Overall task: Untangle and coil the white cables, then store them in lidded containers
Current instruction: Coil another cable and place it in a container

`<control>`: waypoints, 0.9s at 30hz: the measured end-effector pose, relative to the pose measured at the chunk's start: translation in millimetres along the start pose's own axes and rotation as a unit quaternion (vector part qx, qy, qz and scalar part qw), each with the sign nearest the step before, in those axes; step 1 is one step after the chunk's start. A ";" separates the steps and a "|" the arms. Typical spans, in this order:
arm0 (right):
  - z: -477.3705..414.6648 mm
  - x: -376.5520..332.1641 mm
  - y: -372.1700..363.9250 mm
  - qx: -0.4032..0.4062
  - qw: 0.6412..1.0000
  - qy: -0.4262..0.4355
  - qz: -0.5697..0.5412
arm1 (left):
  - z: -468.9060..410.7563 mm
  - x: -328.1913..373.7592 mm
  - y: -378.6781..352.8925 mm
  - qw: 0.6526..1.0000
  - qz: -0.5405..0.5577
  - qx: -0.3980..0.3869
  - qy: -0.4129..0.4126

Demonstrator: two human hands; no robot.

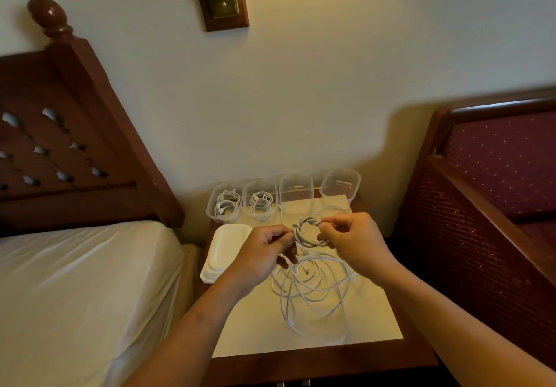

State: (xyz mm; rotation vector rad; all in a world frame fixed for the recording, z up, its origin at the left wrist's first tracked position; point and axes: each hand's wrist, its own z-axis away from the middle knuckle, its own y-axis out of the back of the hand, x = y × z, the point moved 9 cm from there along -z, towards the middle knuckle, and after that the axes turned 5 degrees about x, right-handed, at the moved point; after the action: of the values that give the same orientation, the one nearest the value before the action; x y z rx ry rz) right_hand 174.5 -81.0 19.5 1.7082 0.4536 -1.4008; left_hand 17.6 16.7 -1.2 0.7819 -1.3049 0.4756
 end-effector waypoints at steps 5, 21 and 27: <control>-47.4 -2.9 -22.3 0.020 0.998 0.046 0.037 | -44.1 -43.3 -13.5 0.939 0.305 -0.025 0.158; -269.4 58.0 -105.3 -0.031 0.945 0.085 0.314 | -144.6 -129.8 -17.7 0.845 -0.527 0.067 -0.061; -285.3 75.4 -134.7 -0.070 0.909 0.117 0.394 | -151.4 -168.3 -25.6 0.838 -0.546 -0.001 0.000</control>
State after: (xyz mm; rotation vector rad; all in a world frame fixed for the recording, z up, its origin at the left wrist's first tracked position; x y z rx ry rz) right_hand 273.8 203.4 -101.0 1.6661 -0.0334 -0.5670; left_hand 99.4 130.7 -180.6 1.3643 -0.6649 -0.4533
